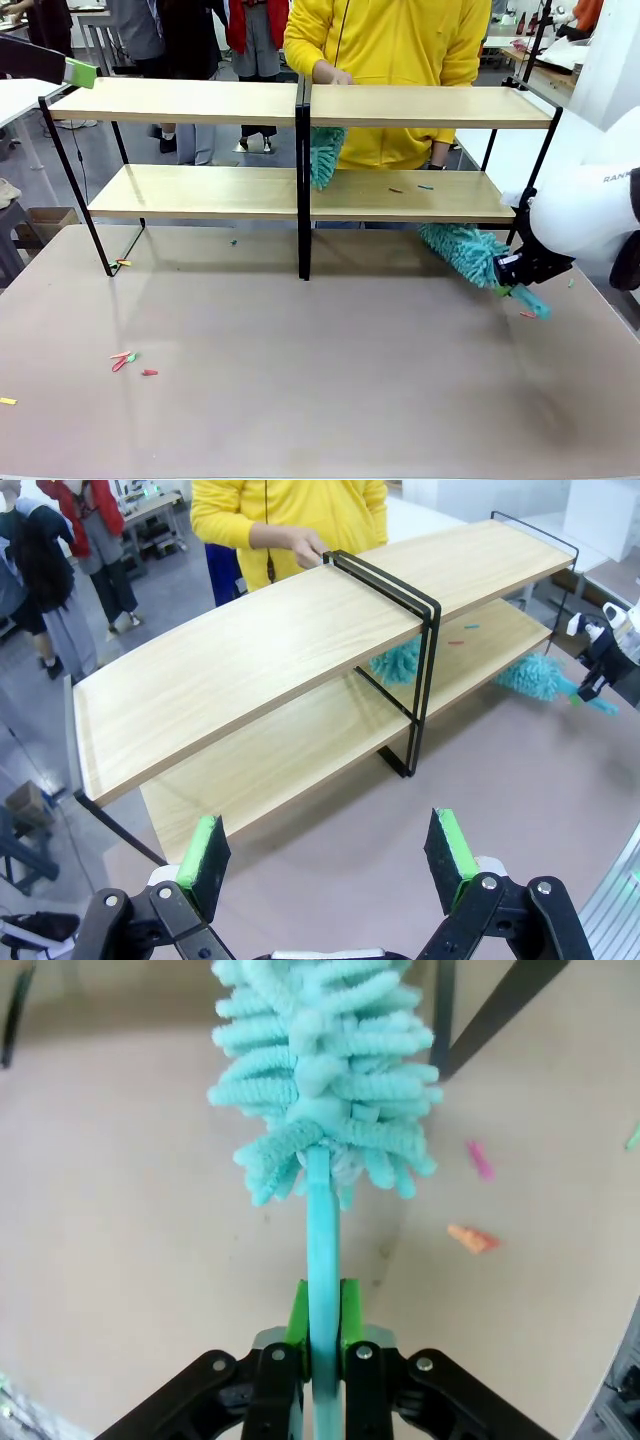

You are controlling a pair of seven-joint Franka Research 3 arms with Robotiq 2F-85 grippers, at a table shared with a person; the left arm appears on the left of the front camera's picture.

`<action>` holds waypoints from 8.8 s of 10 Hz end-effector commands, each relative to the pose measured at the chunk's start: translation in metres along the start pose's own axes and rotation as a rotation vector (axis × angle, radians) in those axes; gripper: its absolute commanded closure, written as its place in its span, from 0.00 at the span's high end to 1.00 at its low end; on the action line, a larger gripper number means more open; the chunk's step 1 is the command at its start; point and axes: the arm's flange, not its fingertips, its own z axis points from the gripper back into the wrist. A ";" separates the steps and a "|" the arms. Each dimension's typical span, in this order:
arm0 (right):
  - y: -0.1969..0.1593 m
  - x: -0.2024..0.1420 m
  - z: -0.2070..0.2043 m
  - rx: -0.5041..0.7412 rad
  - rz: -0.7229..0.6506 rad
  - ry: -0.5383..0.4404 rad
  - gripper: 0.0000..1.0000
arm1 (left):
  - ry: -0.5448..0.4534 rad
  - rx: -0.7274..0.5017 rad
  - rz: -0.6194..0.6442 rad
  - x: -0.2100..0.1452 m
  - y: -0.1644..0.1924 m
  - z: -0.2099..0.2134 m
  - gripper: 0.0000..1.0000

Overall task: Clean the shelves.
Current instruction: Clean another randomly selected level of the Shelf with the Duster, then place the Duster on the table.

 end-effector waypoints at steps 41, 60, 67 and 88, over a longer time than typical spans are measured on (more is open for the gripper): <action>-0.075 -0.199 0.258 0.936 0.998 -0.223 0.12 | -0.005 0.005 0.007 -0.003 -0.001 -0.001 1.00; -0.052 -0.177 0.231 0.968 1.045 -0.110 0.12 | -0.005 0.005 0.007 -0.003 -0.001 -0.001 1.00; -0.022 -0.107 0.063 0.692 0.838 0.059 0.12 | 0.579 -0.825 0.949 -0.199 0.057 -0.024 1.00; -0.083 -0.026 0.017 0.315 0.298 -0.366 1.00 | 0.646 -1.045 1.057 -0.285 0.087 -0.115 1.00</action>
